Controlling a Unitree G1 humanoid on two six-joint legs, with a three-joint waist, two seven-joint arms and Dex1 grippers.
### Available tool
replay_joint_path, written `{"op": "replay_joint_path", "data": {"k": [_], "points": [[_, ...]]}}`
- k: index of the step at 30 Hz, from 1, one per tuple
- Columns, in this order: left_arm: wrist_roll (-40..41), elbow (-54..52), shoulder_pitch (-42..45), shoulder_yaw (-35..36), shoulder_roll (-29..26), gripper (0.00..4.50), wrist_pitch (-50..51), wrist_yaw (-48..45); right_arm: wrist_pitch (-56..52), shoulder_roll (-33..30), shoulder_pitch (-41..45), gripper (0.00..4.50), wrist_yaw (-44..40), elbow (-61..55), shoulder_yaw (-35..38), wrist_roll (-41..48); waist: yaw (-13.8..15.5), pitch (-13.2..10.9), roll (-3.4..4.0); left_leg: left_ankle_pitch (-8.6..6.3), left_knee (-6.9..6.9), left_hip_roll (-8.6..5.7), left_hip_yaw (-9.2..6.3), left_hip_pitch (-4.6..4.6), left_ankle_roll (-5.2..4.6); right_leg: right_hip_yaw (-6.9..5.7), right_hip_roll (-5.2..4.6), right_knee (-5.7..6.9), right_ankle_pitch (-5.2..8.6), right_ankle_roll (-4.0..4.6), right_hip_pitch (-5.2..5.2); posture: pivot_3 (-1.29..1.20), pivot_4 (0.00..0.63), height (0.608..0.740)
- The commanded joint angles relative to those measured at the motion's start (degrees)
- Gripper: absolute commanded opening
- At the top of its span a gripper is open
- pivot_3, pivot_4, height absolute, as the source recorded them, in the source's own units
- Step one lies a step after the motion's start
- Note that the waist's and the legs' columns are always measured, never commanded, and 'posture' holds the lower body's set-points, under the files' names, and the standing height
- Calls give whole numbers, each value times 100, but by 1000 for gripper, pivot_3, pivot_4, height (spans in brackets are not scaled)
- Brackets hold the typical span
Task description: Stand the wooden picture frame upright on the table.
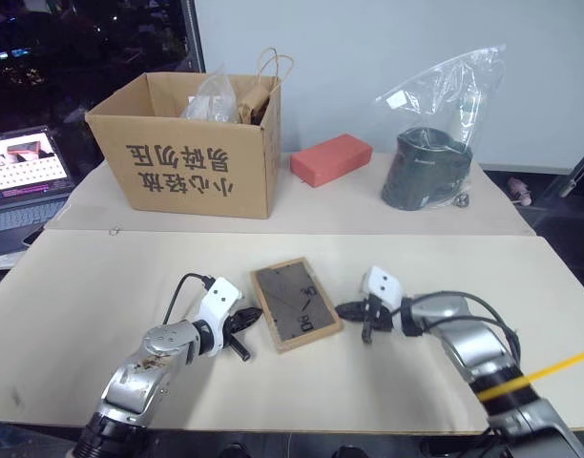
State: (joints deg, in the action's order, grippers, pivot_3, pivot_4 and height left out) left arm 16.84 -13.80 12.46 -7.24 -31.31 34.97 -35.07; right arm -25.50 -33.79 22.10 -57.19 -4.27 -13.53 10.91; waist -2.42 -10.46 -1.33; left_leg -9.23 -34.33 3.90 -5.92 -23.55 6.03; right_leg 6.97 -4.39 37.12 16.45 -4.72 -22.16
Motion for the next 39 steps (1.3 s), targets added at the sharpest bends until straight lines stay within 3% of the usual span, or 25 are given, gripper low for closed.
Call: {"op": "replay_joint_path", "data": {"k": [1,7,11,13,15,18,21,25,31,39], "points": [[-198,308,-186,-136,-273,0,-121,-333,-571,-92,-256,69,129,-983,214,344,-38,1,1,0,0,0,0,4,0,1,1,0,3,-6,0,0,150,740],[330,306,-323,330,-478,0,356,-686,-723,-251,-308,69,385,-1016,330,168,-129,3,-1,0,2,2,0,11,0,4,3,2,18,-29,2,0,150,740],[1505,274,-306,1340,-265,0,2068,-401,-579,-396,-143,69,387,-776,498,197,-174,3,-1,-1,3,2,0,10,-1,4,2,2,18,-30,1,0,150,740],[2975,250,-28,2503,23,511,3787,-266,-322,-467,71,0,324,-378,542,108,-193,3,-2,-1,4,3,0,12,-1,5,3,4,19,-31,1,0,150,740],[4105,115,43,3101,10,904,4794,-460,11,-472,300,0,323,100,491,-59,-213,-5,-13,-1,3,3,-1,10,-2,5,4,7,19,-32,-1,0,150,740],[4417,55,74,3397,125,1966,5612,-32,378,-370,555,0,267,616,381,-173,-222,-8,-18,0,-2,2,-6,3,-1,1,3,11,20,-34,-5,0,150,740],[4656,233,24,3413,323,2972,5753,574,770,-321,706,0,126,1031,225,-331,-172,-8,-19,0,0,1,-6,3,-1,1,2,8,16,-27,-3,0,150,740],[4893,265,55,3269,1184,4383,5753,1526,1180,-160,829,0,-157,1504,30,-421,-135,-7,-19,0,-2,-5,-7,5,0,0,-3,3,-2,1,4,0,150,740],[4700,551,507,3343,2217,4461,5752,2495,1276,209,691,0,-357,1337,-212,-397,-92,-1,-18,1,-20,-5,-9,29,2,-3,0,3,-2,-10,36,0,150,740],[4763,961,869,3543,3113,4461,5748,3029,1099,503,555,0,-238,1101,-190,-405,-58,12,-26,-1,-42,-14,-17,50,3,-2,1,-14,8,-44,85,0,150,740]]}}
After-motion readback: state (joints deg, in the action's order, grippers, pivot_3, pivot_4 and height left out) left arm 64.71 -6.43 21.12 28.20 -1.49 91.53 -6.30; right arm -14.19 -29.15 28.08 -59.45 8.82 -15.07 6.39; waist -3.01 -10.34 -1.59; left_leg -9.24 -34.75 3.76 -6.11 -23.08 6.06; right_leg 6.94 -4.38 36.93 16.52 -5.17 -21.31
